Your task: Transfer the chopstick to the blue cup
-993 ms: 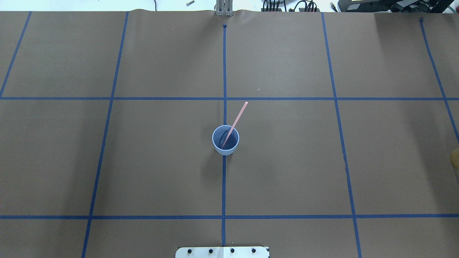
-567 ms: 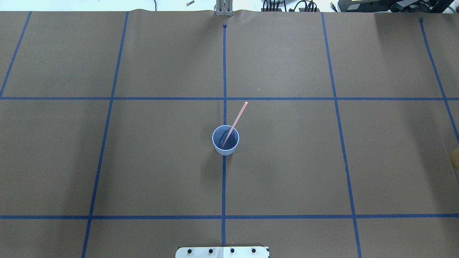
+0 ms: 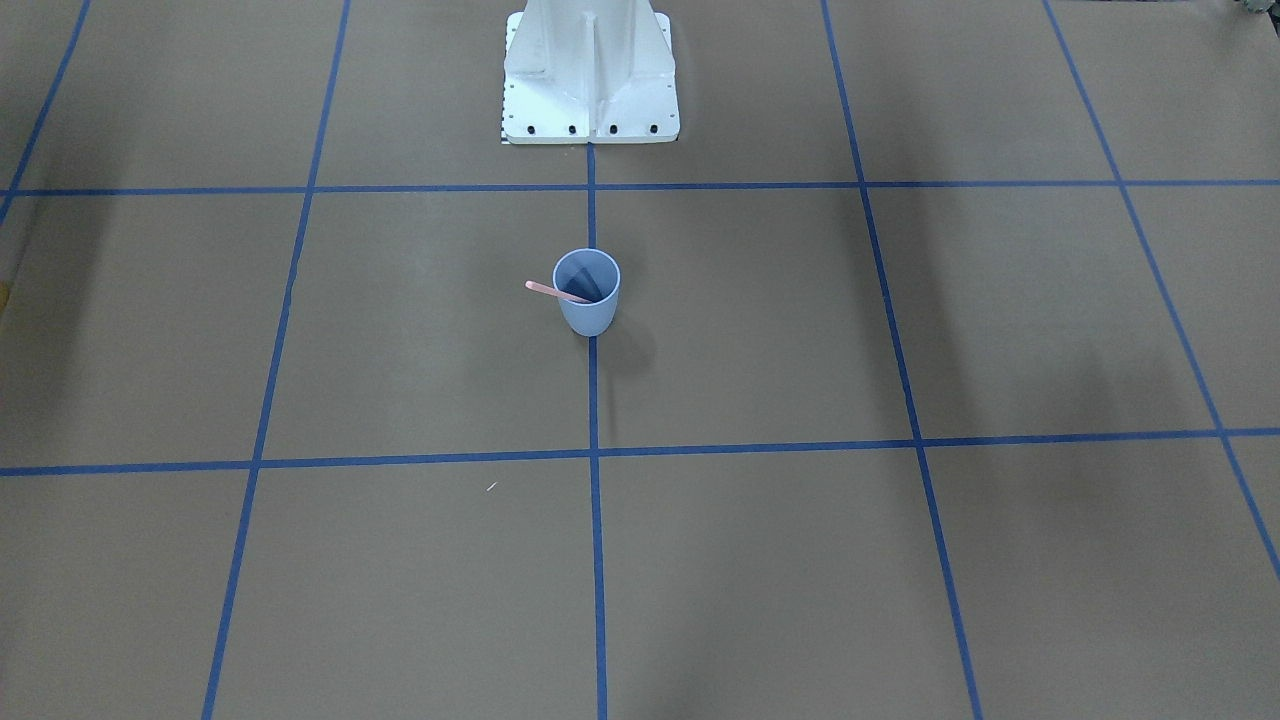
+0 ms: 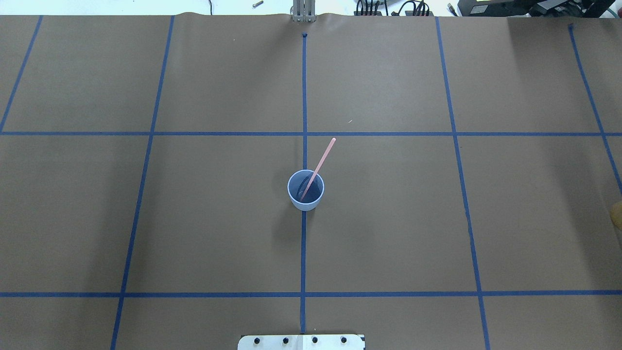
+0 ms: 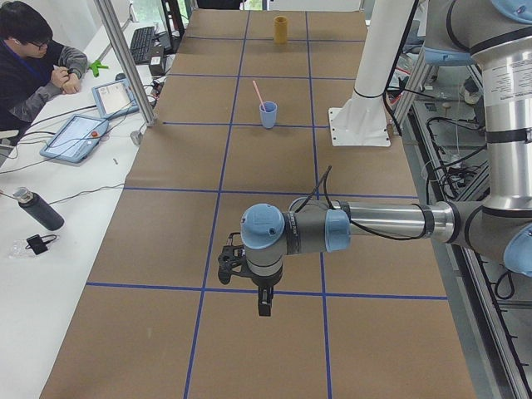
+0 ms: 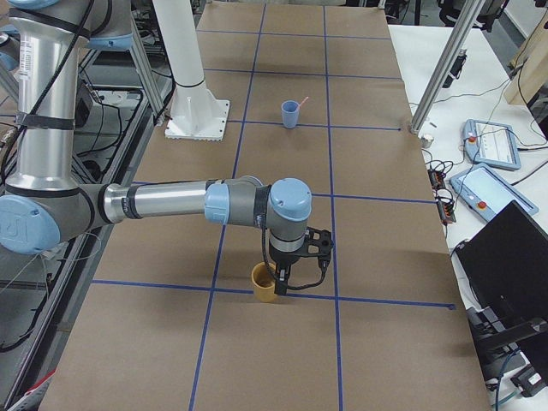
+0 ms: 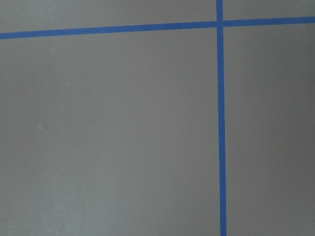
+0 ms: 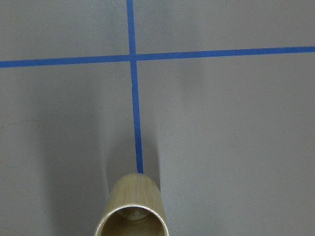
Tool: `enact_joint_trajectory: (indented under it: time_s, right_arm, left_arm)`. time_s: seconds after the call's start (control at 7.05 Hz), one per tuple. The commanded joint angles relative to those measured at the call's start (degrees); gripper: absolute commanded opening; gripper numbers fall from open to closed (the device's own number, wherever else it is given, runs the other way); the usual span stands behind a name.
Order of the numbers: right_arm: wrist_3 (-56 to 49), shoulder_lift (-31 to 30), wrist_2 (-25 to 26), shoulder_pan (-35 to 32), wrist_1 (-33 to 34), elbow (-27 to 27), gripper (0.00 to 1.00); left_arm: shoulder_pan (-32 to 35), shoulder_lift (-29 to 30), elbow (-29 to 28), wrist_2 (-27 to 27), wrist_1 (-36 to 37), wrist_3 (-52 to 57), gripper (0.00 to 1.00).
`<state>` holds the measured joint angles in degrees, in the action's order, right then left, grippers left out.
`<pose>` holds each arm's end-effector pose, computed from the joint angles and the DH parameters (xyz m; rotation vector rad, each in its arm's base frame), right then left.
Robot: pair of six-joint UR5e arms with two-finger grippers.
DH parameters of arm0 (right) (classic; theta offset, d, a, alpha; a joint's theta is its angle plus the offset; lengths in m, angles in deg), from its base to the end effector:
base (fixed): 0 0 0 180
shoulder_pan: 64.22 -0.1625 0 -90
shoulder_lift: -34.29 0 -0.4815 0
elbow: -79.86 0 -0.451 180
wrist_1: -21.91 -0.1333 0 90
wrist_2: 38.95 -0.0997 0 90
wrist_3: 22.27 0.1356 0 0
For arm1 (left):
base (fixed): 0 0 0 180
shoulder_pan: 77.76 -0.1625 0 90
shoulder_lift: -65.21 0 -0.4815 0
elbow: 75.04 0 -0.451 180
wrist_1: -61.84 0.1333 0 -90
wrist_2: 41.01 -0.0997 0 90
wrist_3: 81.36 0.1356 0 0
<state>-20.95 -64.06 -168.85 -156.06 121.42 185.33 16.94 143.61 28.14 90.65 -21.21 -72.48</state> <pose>0.0615 -0.4711 0.6911 -0.0369 -0.6966 0.0674 -0.0794 -0.4388 0.7319 -0.0030 0.7321 0.0356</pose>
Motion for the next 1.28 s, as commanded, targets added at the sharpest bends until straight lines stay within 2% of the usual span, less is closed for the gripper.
enact_joint_trajectory:
  time_s: [0.0,1.13]
  right_arm:
    - [0.0,-0.1,0.0,0.0,0.1,0.0,1.00]
    - [0.0,-1.1,0.0,0.3,0.1,0.1,1.00]
  left_arm:
    - [0.0,0.0,0.0,0.0,0.0,0.0,0.99]
    - [0.0,-0.6,0.0,0.0,0.0,0.0,0.99]
